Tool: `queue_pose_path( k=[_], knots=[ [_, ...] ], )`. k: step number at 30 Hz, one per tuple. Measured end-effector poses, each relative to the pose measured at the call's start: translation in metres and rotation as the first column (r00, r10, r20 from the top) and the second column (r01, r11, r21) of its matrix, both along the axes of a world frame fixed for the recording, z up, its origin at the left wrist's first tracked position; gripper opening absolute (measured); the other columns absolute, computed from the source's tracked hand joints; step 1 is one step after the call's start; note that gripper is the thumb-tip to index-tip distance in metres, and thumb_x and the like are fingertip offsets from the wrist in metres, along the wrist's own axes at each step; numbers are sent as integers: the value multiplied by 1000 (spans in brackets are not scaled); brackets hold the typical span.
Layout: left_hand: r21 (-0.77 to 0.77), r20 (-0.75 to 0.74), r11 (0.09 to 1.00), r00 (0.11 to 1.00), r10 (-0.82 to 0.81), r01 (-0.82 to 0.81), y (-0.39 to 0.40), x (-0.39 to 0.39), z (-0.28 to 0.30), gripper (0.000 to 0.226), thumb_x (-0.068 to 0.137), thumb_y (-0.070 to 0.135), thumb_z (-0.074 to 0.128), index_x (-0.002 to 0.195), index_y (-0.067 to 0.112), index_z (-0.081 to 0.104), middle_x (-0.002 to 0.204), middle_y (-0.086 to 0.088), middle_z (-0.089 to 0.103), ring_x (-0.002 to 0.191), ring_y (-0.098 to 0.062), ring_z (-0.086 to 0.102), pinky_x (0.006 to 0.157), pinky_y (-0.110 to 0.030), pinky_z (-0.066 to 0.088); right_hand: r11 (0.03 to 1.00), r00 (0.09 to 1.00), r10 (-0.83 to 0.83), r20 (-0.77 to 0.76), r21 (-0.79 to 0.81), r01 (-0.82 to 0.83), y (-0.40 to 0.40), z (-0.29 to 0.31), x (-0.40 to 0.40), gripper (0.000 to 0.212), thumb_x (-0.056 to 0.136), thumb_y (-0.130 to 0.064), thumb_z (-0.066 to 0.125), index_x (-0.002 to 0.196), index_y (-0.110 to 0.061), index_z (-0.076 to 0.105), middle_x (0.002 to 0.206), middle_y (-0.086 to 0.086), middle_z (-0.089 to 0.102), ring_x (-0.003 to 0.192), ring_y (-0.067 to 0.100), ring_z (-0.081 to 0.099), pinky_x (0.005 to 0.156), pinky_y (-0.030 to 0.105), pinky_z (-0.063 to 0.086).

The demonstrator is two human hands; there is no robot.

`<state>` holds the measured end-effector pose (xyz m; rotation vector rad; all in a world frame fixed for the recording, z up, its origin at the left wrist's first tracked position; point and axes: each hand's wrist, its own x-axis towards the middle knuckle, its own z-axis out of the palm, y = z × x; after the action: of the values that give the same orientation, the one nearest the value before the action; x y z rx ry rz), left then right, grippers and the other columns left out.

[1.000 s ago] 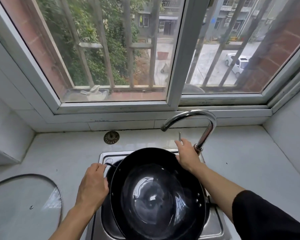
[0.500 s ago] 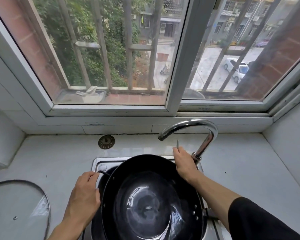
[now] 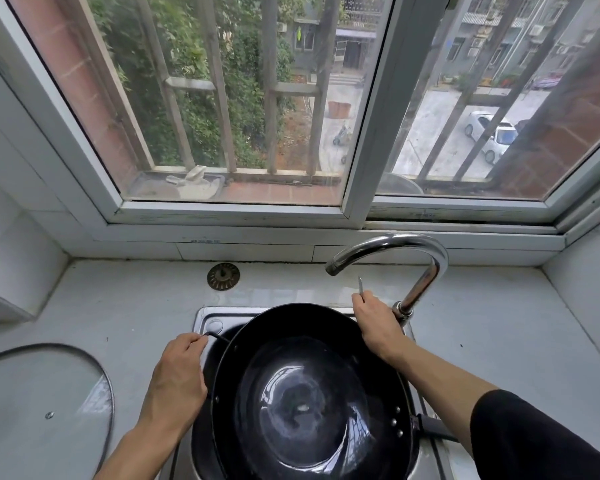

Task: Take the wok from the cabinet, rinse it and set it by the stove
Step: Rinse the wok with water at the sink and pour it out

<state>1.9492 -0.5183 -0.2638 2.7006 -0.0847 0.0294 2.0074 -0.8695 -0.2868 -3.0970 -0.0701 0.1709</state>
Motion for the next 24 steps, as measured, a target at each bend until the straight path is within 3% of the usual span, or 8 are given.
queue_pose_path(
  k=[11, 17, 24],
  knots=[
    [-9, -8, 1000, 1000, 1, -1, 1, -2, -1, 50, 66, -22, 60, 111, -2, 67, 106, -12, 64, 96, -32, 62, 83, -40, 54, 999, 999, 35, -5, -1, -35, 2, 0, -2, 32, 79, 13, 53, 105, -5, 50, 108, 15, 53, 94, 34, 57, 76, 40, 44],
    [-13, -1, 1000, 1000, -4, 4, 1, -3, 0, 50, 67, -22, 59, 112, -1, 67, 106, -12, 63, 97, -31, 62, 83, -40, 55, 999, 1000, 29, -5, 45, -29, 0, -1, -2, 29, 80, 11, 51, 101, -9, 47, 105, 12, 50, 89, 30, 53, 67, 32, 33],
    [-17, 5, 1000, 1000, -11, 11, -1, -3, 6, 50, 67, -22, 58, 110, 2, 68, 104, -8, 63, 94, -28, 62, 80, -37, 54, 996, 1000, 11, -10, 84, -10, -2, -3, 0, 31, 81, 12, 51, 104, -8, 46, 107, 12, 49, 91, 29, 52, 68, 31, 31]
  ],
)
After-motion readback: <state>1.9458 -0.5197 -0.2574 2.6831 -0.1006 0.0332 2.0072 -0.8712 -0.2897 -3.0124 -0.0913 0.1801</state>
